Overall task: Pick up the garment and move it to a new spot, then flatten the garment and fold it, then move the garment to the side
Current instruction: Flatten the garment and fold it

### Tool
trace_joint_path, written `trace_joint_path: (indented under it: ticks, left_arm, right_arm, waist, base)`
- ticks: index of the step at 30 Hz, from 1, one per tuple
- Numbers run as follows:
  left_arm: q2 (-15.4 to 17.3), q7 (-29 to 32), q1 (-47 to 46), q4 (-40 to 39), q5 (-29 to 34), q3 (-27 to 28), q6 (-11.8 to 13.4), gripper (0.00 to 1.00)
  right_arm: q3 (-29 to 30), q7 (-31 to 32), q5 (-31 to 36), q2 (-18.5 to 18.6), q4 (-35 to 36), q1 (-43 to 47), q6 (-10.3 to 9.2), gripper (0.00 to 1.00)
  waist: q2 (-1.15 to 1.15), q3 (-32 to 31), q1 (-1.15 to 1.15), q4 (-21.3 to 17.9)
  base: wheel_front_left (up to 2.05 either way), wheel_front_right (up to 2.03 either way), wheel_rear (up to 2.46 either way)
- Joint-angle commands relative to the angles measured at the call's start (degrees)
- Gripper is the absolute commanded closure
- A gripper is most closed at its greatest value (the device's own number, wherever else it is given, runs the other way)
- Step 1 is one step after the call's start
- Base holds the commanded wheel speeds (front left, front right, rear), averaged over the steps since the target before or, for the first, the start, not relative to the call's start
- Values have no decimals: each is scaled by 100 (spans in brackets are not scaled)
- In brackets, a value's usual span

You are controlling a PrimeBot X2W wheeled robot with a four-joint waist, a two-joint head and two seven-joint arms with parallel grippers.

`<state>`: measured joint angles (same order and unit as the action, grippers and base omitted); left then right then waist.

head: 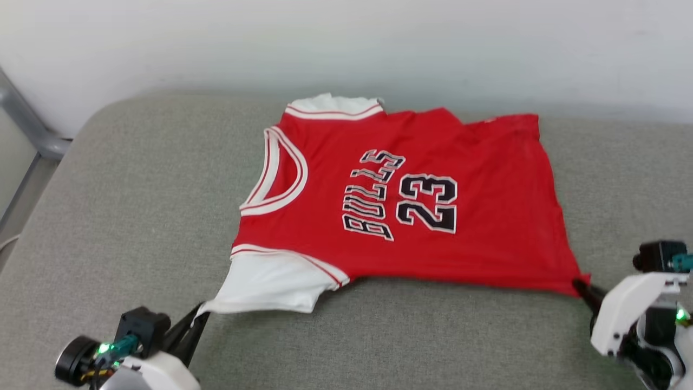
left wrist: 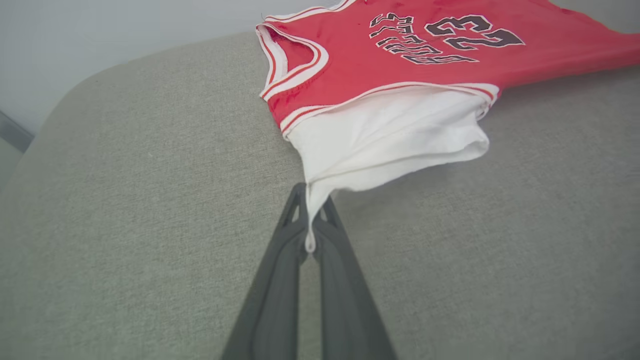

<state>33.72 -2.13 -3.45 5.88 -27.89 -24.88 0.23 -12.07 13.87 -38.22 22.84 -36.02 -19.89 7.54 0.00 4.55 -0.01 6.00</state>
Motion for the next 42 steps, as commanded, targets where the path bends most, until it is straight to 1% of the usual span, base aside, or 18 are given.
trace_joint_path:
  ticks: [1,6,9,10,11,13,16,18,24,28,35,42]
  left_arm:
    - [105,94,250,-156,-115,67,43,100]
    - [431,457,872,-741,-397,106,61,100]
    - [598,732,1266,-1110,-691,25,-111,100]
    - [647,838,1380,-1198,-833,45,-131,100]
    - [647,838,1380,-1198,-833,45,-131,100]
    - [826,1028,1532,-1384,-926,50,-165,100]
    - [937,1161,1693,-1616,-1022,85,-109,100]
    - [969,1113,1654,-1727,-1032,160,-69,100]
    - [925,981,1164,-1897,-840,277,-24,100]
    - [867,913,669,-1835,-728,372,-35,100]
    - [771,981,-297,-1510,-622,378,-224,100]
    - [585,1124,-1222,-868,-426,138,-427,100]
  right_arm:
    - [-64,191,-223,157,221,287,-11,100]
    - [-195,786,-878,506,1027,1004,-10,100]
    - [-208,1197,-1167,684,1463,1429,-10,100]
    - [-206,1326,-1237,726,1619,1561,-10,100]
    - [-206,1326,-1237,726,1619,1561,-10,100]
    - [-165,1559,-1366,806,1953,1790,-9,100]
    - [0,1774,-1416,910,2395,2021,-9,100]
    - [138,1861,-1395,909,2626,2085,-9,100]
    - [515,2115,-1184,793,3109,1872,-9,100]
    - [668,2310,-993,682,3299,1643,-8,100]
    - [758,2549,-627,490,3314,1069,-8,100]
    - [782,2579,-298,379,3126,562,-9,100]
  waist:
    - [0,-114,1,-41]
    - [0,-265,1,-70]
    - [0,-311,1,-83]
    - [0,-316,1,-82]
    - [0,-316,1,-82]
    - [0,-320,1,-89]
    - [0,-298,1,-111]
    - [0,-260,1,-129]
    - [0,-53,1,-158]
    - [0,165,1,-173]
    - [0,642,1,-213]
    - [0,1061,1,-244]
  base:
    - [0,0,0]
    - [0,0,0]
    - [0,0,0]
    - [0,0,0]
    - [0,0,0]
    - [0,0,0]
    - [0,0,0]
    - [0,0,0]
    - [0,0,0]
    - [0,0,0]
    - [0,0,0]
    - [0,0,0]
